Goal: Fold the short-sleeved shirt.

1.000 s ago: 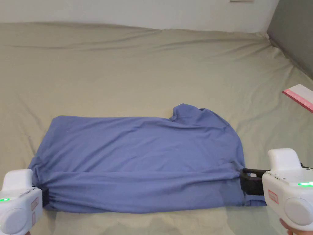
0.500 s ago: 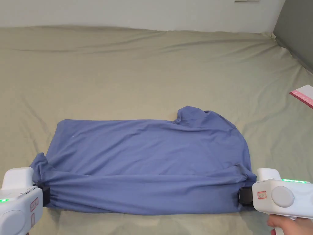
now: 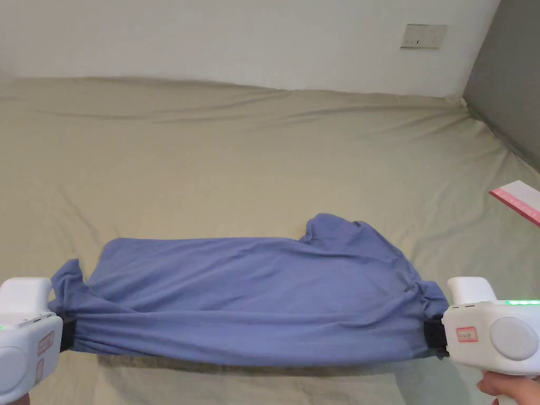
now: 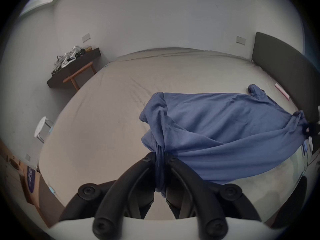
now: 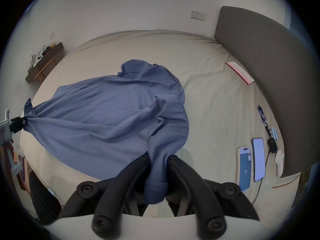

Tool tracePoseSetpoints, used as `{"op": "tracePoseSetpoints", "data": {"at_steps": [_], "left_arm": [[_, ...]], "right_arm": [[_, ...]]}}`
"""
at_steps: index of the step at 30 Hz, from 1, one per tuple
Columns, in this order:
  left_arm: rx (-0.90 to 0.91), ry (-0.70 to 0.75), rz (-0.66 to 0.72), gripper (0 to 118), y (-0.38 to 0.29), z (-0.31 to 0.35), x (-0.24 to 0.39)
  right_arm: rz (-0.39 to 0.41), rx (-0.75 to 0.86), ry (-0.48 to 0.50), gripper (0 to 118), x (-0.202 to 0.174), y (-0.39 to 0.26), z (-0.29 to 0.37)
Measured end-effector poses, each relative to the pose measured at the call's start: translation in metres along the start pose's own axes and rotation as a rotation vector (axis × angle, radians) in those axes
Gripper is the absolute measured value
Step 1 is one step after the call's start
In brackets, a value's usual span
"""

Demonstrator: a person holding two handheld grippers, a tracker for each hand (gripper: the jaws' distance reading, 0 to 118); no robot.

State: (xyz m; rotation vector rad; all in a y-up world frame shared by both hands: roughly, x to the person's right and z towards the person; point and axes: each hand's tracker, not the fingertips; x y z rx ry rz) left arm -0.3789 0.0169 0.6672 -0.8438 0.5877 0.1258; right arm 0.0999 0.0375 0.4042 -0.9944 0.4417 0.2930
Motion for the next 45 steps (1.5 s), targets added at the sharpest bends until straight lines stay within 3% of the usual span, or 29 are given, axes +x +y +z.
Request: {"op": "tracePoseSetpoints", "data": {"at_steps": [7,17,19,20,21,22,23,25,26,27,31,35,40,41,43,44,45], "left_arm": [[-0.126,-0.026,-0.049,8,-0.057,0.015,-0.016],[-0.305,-0.029,-0.083,8,-0.120,-0.034,-0.004],[-0.312,-0.028,-0.096,8,-0.120,-0.040,-0.003],[-0.316,-0.029,-0.095,11,-0.118,-0.040,-0.003],[-0.318,-0.029,-0.091,23,-0.114,-0.038,-0.003],[-0.316,-0.016,-0.092,35,-0.112,-0.036,-0.003],[-0.303,0.002,-0.095,50,-0.108,-0.034,-0.005],[-0.197,-0.029,-0.022,105,-0.096,-0.015,-0.012],[-0.147,-0.063,0.029,118,-0.087,-0.005,-0.015],[-0.077,-0.080,0.071,113,-0.076,0.007,-0.016],[0.216,-0.048,0.095,114,-0.017,0.065,-0.010],[0.529,-0.047,0.138,114,0.021,0.125,0.008],[0.795,-0.053,0.059,109,0.045,0.186,0.048],[0.815,-0.034,0.033,102,0.048,0.189,0.057],[0.847,-0.020,-0.014,64,0.051,0.197,0.073],[0.860,-0.003,-0.028,43,0.052,0.199,0.080],[0.873,0.001,-0.033,20,0.051,0.201,0.085]], "right_arm": [[-0.021,-0.156,0.040,15,-0.002,-0.051,0.016],[-0.070,-0.306,0.020,15,0.015,-0.116,-0.067],[-0.080,-0.296,0.019,23,0.014,-0.117,-0.070],[-0.079,-0.293,0.012,35,0.014,-0.115,-0.067],[-0.064,-0.285,-0.010,65,0.016,-0.111,-0.064],[-0.039,-0.272,-0.058,88,0.018,-0.109,-0.062],[-0.026,-0.256,-0.097,101,0.019,-0.106,-0.058],[-0.049,-0.168,-0.092,104,0.028,-0.094,-0.041],[-0.063,-0.111,-0.082,104,0.031,-0.084,-0.027],[-0.067,-0.044,-0.087,104,0.030,-0.073,-0.010],[-0.018,0.277,-0.112,104,0.017,-0.030,0.055],[0.090,0.592,-0.127,104,-0.044,-0.001,0.140],[0.194,0.805,-0.161,100,-0.103,0.009,0.188],[0.212,0.828,-0.164,97,-0.114,0.009,0.192],[0.250,0.858,-0.149,76,-0.125,0.009,0.191],[0.261,0.865,-0.142,58,-0.132,0.009,0.191],[0.269,0.873,-0.138,27,-0.137,0.009,0.190]]}}
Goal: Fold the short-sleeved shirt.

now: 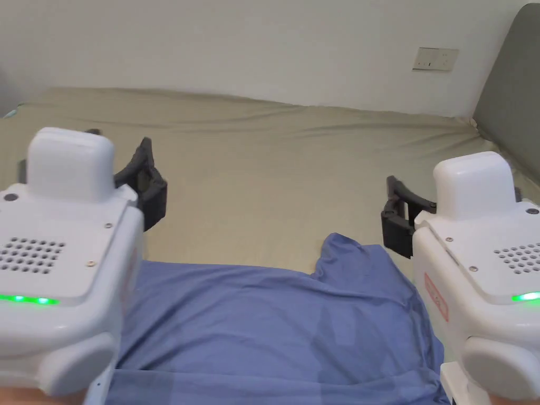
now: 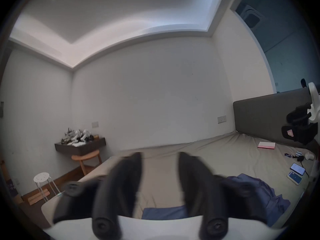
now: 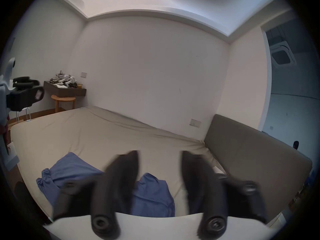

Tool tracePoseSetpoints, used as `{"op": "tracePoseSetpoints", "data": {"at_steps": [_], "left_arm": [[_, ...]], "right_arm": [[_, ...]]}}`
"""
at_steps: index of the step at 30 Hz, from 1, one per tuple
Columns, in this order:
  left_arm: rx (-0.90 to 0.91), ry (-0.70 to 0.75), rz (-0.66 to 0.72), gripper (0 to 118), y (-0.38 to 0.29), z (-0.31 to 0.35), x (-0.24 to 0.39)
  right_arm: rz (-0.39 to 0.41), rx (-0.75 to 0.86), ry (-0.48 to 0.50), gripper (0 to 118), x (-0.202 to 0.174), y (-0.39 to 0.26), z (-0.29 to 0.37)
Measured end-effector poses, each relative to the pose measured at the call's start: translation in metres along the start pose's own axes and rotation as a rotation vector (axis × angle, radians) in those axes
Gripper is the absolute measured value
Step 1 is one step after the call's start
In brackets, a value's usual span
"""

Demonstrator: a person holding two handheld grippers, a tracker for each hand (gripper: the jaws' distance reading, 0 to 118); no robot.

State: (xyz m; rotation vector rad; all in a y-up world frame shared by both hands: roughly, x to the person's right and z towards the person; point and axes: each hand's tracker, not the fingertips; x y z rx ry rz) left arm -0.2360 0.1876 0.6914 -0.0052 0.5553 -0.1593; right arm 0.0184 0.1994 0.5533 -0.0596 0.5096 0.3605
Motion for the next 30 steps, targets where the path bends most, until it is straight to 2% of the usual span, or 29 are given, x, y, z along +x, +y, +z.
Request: {"op": "tracePoseSetpoints", "data": {"at_steps": [1,2,3,6,10,16,17,19,20,21,23,27,30], "left_arm": [[0.015,-0.006,0.012,11,0.000,0.001,0.004],[0.029,-0.014,0.022,5,0.000,0.001,0.007],[0.032,-0.022,0.018,0,0.002,0.000,0.009],[-0.024,-0.076,0.033,0,0.000,-0.010,0.012],[-0.080,-0.072,-0.001,0,-0.014,-0.028,0.019],[-0.349,-0.096,-0.021,0,-0.099,-0.086,0.000],[-0.413,-0.076,-0.037,7,-0.124,-0.098,-0.006],[-0.572,-0.080,-0.071,102,-0.172,-0.126,-0.023],[-0.677,-0.082,-0.071,117,-0.197,-0.138,-0.031],[-0.675,-0.072,-0.076,110,-0.211,-0.153,-0.037],[-0.776,-0.054,-0.051,112,-0.240,-0.182,-0.050],[-0.838,0.004,-0.002,112,-0.283,-0.248,-0.076],[-0.914,0.021,0.103,111,-0.308,-0.287,-0.089]], "right_arm": [[-0.001,0.006,0.002,7,-0.004,0.000,-0.001],[-0.005,0.016,0.010,3,-0.010,-0.002,-0.003],[-0.014,0.021,0.020,2,-0.013,-0.003,-0.003],[-0.013,0.021,0.031,2,-0.023,-0.007,-0.005],[0.005,0.003,0.028,2,-0.026,-0.017,-0.022],[-0.017,-0.124,0.030,2,-0.016,-0.055,-0.059],[-0.013,-0.145,0.026,2,-0.013,-0.065,-0.066],[-0.005,-0.197,0.018,2,-0.007,-0.082,-0.077],[-0.002,-0.225,0.013,2,-0.002,-0.092,-0.084],[-0.003,-0.247,0.006,2,0.003,-0.101,-0.090],[-0.010,-0.302,-0.009,2,0.010,-0.115,-0.098],[-0.016,-0.384,-0.042,2,0.026,-0.138,-0.113],[-0.024,-0.423,-0.053,2,0.035,-0.147,-0.120]]}}
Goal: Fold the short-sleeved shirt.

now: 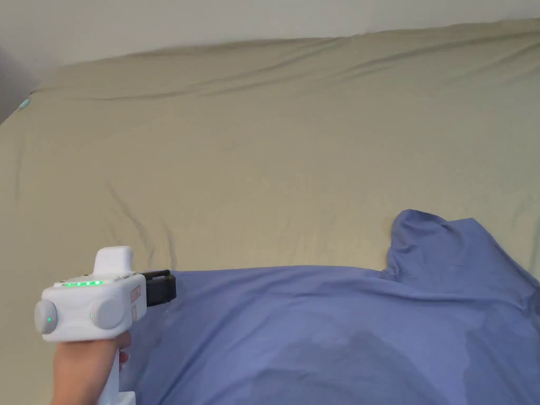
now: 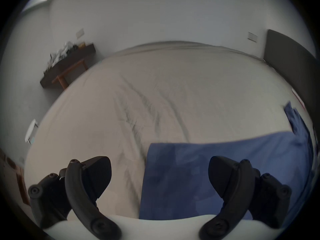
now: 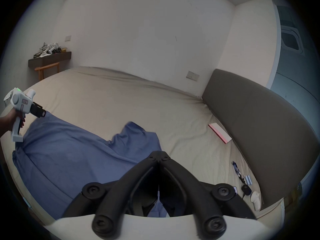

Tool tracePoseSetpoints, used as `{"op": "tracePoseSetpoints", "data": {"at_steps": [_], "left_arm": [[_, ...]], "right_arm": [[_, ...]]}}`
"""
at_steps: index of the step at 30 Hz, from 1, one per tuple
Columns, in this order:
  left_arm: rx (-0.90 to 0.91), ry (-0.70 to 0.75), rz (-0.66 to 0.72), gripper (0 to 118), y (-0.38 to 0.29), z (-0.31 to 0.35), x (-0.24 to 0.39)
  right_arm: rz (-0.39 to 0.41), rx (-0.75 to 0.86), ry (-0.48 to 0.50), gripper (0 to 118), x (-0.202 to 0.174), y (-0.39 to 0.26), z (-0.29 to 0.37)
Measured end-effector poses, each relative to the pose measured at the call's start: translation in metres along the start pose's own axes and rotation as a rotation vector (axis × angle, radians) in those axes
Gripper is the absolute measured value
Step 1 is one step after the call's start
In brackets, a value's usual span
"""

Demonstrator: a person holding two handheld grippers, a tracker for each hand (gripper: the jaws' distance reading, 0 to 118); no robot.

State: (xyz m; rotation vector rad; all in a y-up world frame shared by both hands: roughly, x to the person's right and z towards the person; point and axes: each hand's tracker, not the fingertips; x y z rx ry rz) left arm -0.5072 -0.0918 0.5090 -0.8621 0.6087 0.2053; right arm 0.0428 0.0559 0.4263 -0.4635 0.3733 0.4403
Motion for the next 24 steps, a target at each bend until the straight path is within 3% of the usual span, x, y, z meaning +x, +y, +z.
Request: {"op": "tracePoseSetpoints", "data": {"at_steps": [6,8,9,10,13,16,17,19,20,21,24], "left_arm": [[-0.083,-0.020,0.096,92,0.001,-0.026,0.000],[-0.087,-0.045,0.037,62,0.001,-0.015,0.008],[-0.075,-0.049,-0.028,20,0.002,-0.007,0.017],[-0.066,-0.035,-0.088,0,0.007,0.003,0.024],[-0.008,0.023,-0.210,0,0.006,0.030,0.047],[0.085,-0.024,-0.162,0,0.011,0.058,0.045],[0.121,-0.004,-0.171,0,0.011,0.071,0.045],[0.170,-0.006,-0.180,0,0.013,0.086,0.041],[0.185,-0.009,-0.182,0,0.012,0.096,0.040],[0.200,-0.009,-0.190,0,0.011,0.105,0.039],[0.225,-0.006,-0.201,0,0.007,0.117,0.036]], "right_arm": [[-0.020,-0.053,-0.005,2,0.008,-0.001,-0.014],[-0.017,-0.063,0.003,2,0.007,-0.001,-0.019],[-0.018,-0.068,0.008,2,0.007,0.001,-0.023],[-0.017,-0.074,0.016,2,0.007,0.002,-0.027],[-0.025,-0.103,0.043,2,0.011,0.007,-0.047],[-0.046,-0.156,0.059,4,0.020,0.010,-0.078],[-0.049,-0.190,0.064,12,0.025,0.010,-0.092],[-0.051,-0.297,0.075,79,0.033,0.007,-0.126],[-0.054,-0.358,0.092,103,0.036,0.004,-0.146],[-0.076,-0.373,0.082,111,0.038,-0.005,-0.164],[-0.116,-0.483,0.071,111,0.044,-0.021,-0.211]]}}
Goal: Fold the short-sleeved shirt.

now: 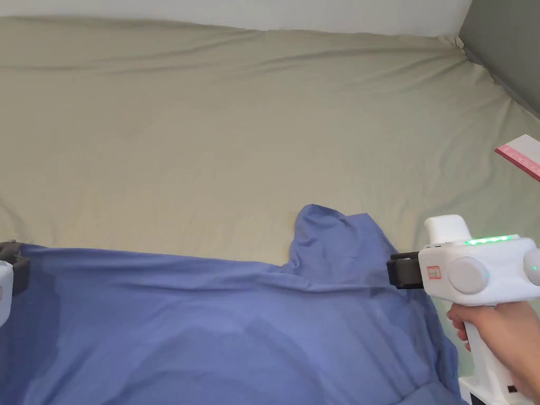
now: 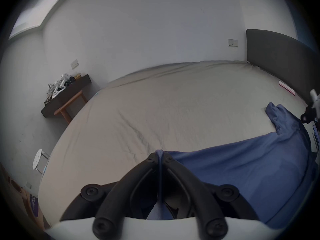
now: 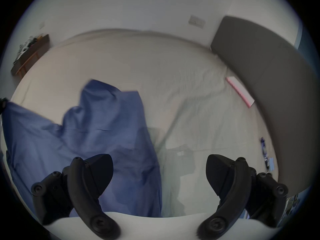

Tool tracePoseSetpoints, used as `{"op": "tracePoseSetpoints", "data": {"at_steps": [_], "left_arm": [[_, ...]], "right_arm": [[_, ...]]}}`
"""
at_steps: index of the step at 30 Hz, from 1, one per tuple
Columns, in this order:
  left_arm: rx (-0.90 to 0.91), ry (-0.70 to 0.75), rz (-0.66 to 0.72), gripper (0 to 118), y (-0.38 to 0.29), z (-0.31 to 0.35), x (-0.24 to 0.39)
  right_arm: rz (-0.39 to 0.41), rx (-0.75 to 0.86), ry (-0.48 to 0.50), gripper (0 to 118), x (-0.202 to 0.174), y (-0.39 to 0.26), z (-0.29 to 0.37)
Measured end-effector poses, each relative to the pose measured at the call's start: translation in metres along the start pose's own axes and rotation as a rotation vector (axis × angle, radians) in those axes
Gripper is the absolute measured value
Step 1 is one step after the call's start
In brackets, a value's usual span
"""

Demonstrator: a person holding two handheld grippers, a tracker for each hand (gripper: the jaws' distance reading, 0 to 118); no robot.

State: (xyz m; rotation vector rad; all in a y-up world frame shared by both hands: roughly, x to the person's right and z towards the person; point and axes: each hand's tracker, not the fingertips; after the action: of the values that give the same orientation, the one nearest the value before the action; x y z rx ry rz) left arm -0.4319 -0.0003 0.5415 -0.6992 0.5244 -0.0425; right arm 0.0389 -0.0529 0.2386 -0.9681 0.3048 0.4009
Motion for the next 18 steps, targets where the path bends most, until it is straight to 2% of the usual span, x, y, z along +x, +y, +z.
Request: {"op": "tracePoseSetpoints", "data": {"at_steps": [2,4,5,7,8,9,10,11,12,13,18], "left_arm": [[0.004,-0.001,-0.002,0,-0.002,0.003,0.000],[0.004,-0.002,0.005,0,-0.005,0.004,-0.001],[0.003,0.002,0.004,0,-0.007,0.003,-0.002],[-0.007,0.013,-0.005,0,-0.013,-0.001,-0.003],[-0.015,0.018,-0.004,0,-0.014,-0.002,-0.005],[-0.023,0.018,0.001,0,-0.016,-0.002,-0.009],[-0.029,0.018,0.011,0,-0.019,-0.002,-0.008],[-0.034,0.016,0.020,0,-0.020,-0.002,-0.010],[-0.036,0.017,0.025,0,-0.020,-0.001,-0.013],[-0.036,0.019,0.025,0,-0.020,0.001,-0.014],[-0.023,0.028,0.026,0,-0.013,0.029,-0.021]], "right_arm": [[-0.049,-0.034,0.065,111,0.006,-0.001,-0.026],[-0.074,-0.091,0.018,109,0.007,-0.003,-0.041],[-0.066,-0.078,0.025,105,0.005,-0.006,-0.043],[-0.041,-0.071,0.072,87,0.001,-0.009,-0.039],[-0.040,-0.065,0.088,75,-0.002,-0.007,-0.034],[-0.029,-0.064,0.112,50,-0.004,-0.005,-0.028],[0.002,-0.057,0.147,18,-0.006,-0.004,-0.023],[0.039,-0.031,0.134,6,-0.010,-0.003,-0.016],[0.094,0.009,0.072,6,-0.015,-0.001,-0.010],[0.114,0.007,0.064,6,-0.017,0.001,-0.002],[0.018,0.090,0.164,6,0.007,0.007,0.062]]}}
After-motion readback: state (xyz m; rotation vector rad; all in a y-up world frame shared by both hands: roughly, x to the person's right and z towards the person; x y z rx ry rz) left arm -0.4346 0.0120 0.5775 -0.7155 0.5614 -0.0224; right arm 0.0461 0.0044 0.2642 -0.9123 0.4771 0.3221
